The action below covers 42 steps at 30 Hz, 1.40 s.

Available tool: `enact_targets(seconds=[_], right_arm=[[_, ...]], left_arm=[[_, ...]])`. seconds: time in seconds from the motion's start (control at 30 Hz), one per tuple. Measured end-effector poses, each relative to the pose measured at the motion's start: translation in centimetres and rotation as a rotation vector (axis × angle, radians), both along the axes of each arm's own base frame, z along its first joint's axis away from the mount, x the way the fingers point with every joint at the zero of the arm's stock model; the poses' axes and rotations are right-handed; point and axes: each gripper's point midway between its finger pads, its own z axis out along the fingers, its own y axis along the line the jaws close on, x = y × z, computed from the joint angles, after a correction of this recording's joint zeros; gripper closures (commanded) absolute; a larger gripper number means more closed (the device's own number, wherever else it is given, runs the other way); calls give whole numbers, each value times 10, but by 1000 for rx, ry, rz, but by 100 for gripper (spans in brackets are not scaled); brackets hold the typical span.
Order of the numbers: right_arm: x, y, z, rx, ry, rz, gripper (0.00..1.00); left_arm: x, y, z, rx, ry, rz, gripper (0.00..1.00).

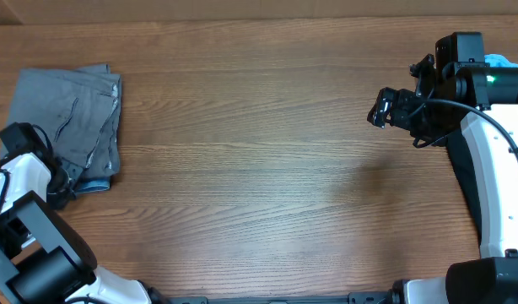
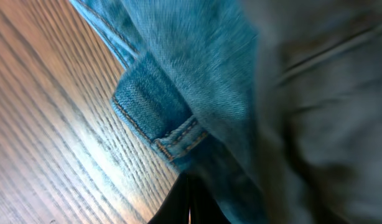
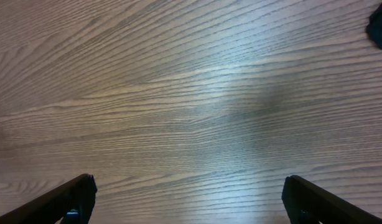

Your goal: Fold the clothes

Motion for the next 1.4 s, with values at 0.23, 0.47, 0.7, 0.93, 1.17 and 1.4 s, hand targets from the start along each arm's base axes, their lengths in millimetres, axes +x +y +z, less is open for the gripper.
enact_targets(seconds=[0.23, 0.47, 0.7, 0.93, 1.17, 1.4], right_arm=[[0, 0, 0, 0, 0, 0, 0], [0, 0, 0, 0, 0, 0, 0], [0, 0, 0, 0, 0, 0, 0], [0, 0, 0, 0, -1, 0, 0], [0, 0, 0, 0, 0, 0, 0], [0, 0, 0, 0, 0, 0, 0]], left_arm=[[1, 7, -9, 30, 8, 6, 96], [10, 17, -5, 81, -17, -20, 96], [17, 24, -2, 115, -34, -56, 96], [20, 27, -1, 130, -43, -64, 96], [27, 34, 4, 167, -69, -79, 96], [34, 40, 7, 198, -89, -99, 96]])
